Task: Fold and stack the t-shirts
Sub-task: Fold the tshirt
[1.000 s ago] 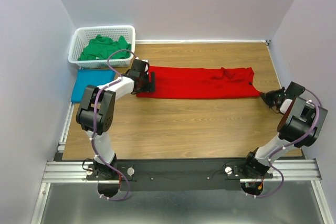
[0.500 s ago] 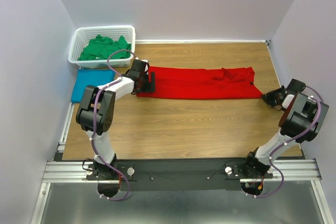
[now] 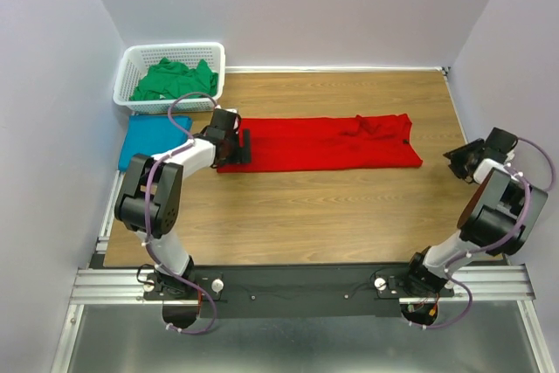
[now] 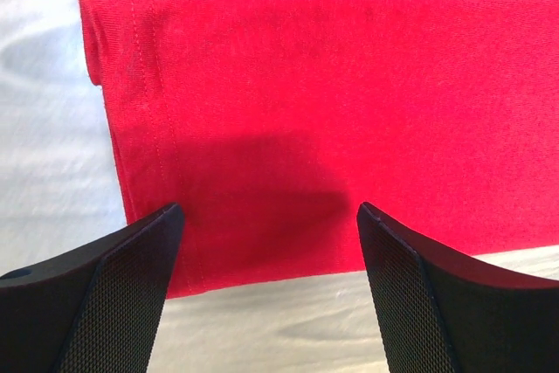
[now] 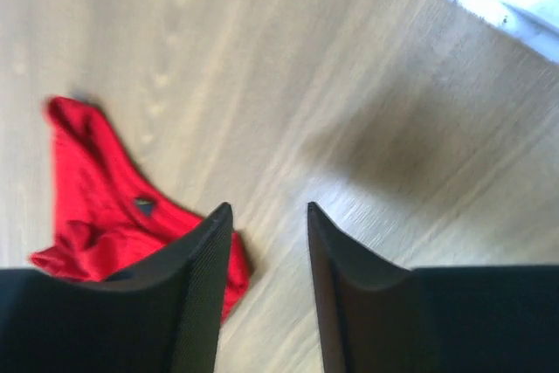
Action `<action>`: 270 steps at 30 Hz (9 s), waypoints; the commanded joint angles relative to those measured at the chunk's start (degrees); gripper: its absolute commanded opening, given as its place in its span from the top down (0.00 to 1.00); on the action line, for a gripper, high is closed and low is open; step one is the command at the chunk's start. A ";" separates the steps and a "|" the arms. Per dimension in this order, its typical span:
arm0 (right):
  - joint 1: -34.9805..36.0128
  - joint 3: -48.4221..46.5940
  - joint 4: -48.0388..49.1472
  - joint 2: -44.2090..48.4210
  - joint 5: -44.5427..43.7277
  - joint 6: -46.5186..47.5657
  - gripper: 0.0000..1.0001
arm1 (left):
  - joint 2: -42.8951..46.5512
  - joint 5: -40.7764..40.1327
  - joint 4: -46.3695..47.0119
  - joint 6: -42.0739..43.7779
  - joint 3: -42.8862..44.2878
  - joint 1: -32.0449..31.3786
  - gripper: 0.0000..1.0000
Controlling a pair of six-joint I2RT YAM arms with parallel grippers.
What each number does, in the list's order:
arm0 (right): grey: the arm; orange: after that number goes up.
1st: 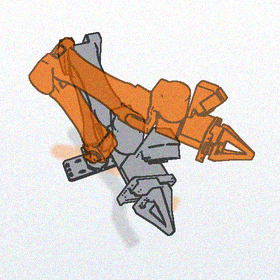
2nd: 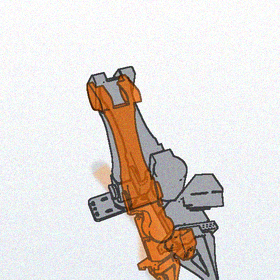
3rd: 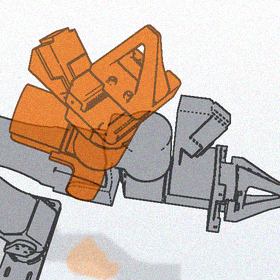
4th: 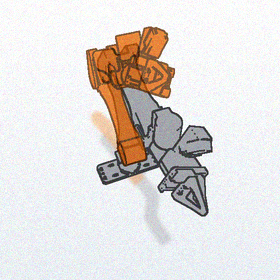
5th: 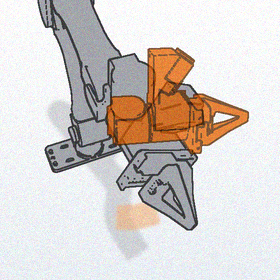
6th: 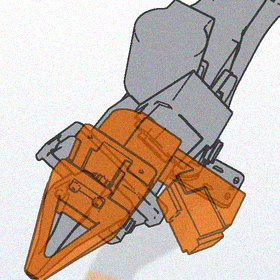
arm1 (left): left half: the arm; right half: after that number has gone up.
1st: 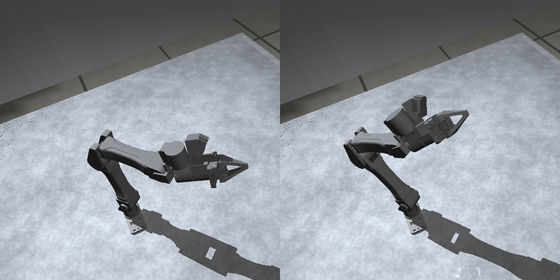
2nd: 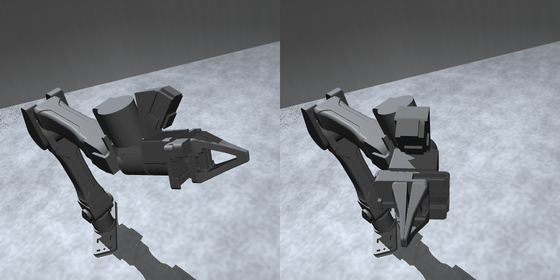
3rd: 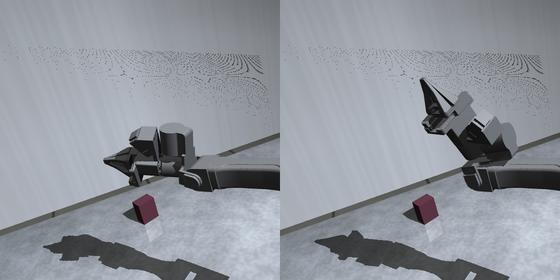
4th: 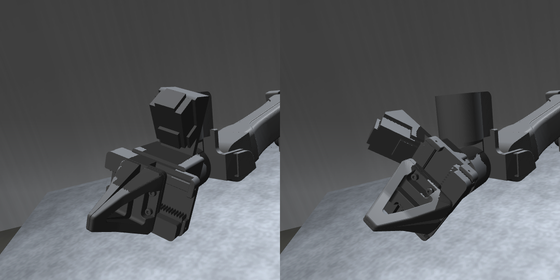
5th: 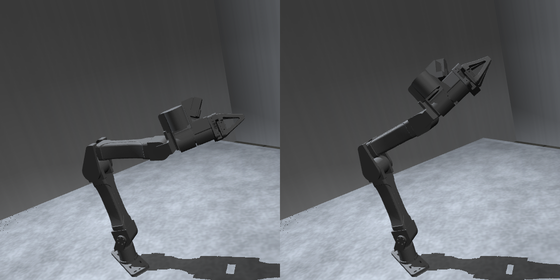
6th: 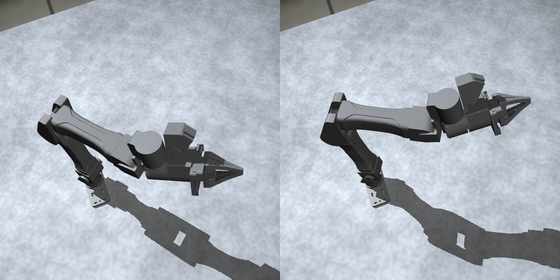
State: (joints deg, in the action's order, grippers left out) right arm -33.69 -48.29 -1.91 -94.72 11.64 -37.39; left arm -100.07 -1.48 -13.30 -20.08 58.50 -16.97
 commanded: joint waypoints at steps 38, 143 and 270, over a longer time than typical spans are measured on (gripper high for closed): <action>44.85 -22.63 -4.24 -12.86 -13.72 -2.15 0.53 | 25.63 -11.44 3.54 -0.85 -9.02 -2.28 0.10; 29.56 -34.32 -1.34 -23.05 15.87 24.29 0.99 | -30.97 -4.41 7.06 16.39 49.43 -30.93 0.29; 29.56 -15.34 8.06 -11.19 -0.04 30.53 0.85 | -33.87 9.56 11.19 -43.29 43.89 -24.95 1.00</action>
State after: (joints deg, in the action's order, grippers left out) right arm -3.97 -64.95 4.86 -107.15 13.26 -7.29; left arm -133.86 4.62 -2.24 -63.88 102.69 -41.80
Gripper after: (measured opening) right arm 0.152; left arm 0.008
